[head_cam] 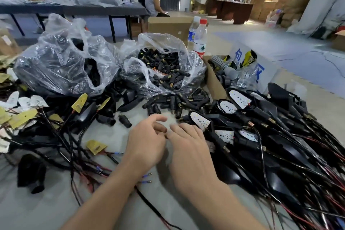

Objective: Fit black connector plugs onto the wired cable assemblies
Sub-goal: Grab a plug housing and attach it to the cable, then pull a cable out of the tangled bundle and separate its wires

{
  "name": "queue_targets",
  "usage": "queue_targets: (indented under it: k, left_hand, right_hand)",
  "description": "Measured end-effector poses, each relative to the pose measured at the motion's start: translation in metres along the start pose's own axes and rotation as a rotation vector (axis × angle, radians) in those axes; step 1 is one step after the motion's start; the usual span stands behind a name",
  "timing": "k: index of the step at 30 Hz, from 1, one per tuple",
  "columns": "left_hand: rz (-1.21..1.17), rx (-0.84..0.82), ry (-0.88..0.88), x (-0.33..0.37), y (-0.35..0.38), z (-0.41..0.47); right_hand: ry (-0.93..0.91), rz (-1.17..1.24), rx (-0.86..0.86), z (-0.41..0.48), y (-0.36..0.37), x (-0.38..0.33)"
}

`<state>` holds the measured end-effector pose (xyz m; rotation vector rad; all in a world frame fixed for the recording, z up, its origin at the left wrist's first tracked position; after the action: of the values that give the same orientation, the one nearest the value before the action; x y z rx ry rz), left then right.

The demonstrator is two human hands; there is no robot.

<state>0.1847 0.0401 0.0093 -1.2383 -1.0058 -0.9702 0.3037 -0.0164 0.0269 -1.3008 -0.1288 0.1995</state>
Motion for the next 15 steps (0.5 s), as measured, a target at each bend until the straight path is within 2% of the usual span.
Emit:
queue_targets:
  k: [5, 11, 15]
  left_hand:
    - [0.193, 0.064, 0.052, -0.01, -0.042, 0.006]
    - [0.54, 0.254, 0.246, -0.024, -0.091, 0.013]
    - [0.646, 0.255, 0.2, -0.036, -0.106, 0.021]
  right_hand:
    - [0.014, 0.271, 0.002, 0.036, 0.018, -0.031]
    - [0.228, 0.215, -0.075, 0.077, 0.05, -0.031]
    - [0.213, 0.219, -0.078, 0.097, 0.064, -0.038]
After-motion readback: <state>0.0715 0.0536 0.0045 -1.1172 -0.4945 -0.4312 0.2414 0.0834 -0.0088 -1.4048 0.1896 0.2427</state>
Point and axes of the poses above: each hand's wrist, its own z-axis towards the middle knuckle, its own y-axis out of the palm, x = y × z, the point moved 3 cm from there along z, towards the middle knuckle, and after that the axes turned 15 degrees about -z, right-handed, at the moved point
